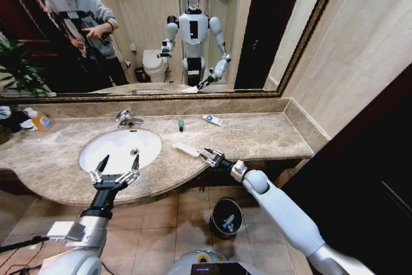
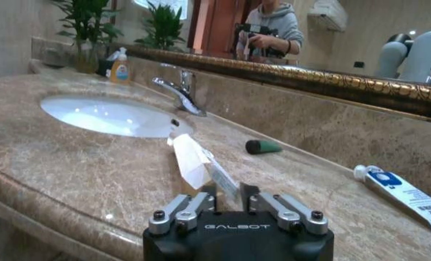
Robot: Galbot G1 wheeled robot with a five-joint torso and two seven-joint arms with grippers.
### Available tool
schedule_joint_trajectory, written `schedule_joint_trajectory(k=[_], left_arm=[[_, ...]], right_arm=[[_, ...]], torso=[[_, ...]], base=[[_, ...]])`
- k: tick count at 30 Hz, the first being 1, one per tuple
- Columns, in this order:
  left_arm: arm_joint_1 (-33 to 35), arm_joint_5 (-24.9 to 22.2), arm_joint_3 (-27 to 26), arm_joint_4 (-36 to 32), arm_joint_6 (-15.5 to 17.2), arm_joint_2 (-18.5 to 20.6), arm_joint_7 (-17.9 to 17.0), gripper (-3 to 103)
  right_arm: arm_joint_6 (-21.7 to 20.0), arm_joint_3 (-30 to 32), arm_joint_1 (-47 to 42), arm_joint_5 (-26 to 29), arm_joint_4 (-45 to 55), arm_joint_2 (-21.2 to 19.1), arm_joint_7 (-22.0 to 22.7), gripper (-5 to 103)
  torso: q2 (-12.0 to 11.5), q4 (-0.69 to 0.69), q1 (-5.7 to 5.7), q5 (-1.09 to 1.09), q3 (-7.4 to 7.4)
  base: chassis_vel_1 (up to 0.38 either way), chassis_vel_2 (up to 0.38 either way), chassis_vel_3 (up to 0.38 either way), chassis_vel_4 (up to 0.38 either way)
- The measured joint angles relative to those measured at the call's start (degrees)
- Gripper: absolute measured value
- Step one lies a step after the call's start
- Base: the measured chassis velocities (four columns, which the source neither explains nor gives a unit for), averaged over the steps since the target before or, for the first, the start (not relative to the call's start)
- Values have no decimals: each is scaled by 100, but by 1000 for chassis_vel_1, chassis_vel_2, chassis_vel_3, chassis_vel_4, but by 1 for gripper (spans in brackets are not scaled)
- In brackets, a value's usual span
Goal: Pick up the trash from the sink and place it in the trash bin.
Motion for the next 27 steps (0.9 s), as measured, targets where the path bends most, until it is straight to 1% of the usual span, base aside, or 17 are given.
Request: schedule_joint_trajectory(k=[1,4,6,8,15,21,24,27], left_arm=[[0,0,0,0,0,0,0,100],[0,0,0,0,0,0,0,100],[0,0,0,0,-1,0,0,100],[0,0,0,0,0,0,0,100],[0,0,0,0,0,0,0,100],[0,0,0,0,0,0,0,100],[0,0,0,0,0,0,0,100],[0,0,0,0,0,0,0,100]], right_arm=[[0,-2,2,2,0,1,7,22],[5,-20,13,17,0,0,31,5],[6,-20,15,26,0,0,37,5],[6,-19,20,64,0,1,57,1],[9,36,15,205,-3,-5,132,0],[-52,258,-149,347,150,-30,302,0],[-125,762,-503,573,539,-200,342,0],[-125,968,-661,666,714,-311,338,0]], torso=[[0,0,0,0,0],[0,0,0,0,0],[0,0,0,0,0],[0,0,0,0,0],[0,0,0,0,0],[0,0,0,1,0],[0,0,0,1,0],[1,0,0,1,0]], base=[[0,0,0,0],[0,0,0,0],[0,0,0,0],[0,0,0,0],[0,0,0,0],[0,0,0,0],[0,0,0,0],[0,0,0,0]])
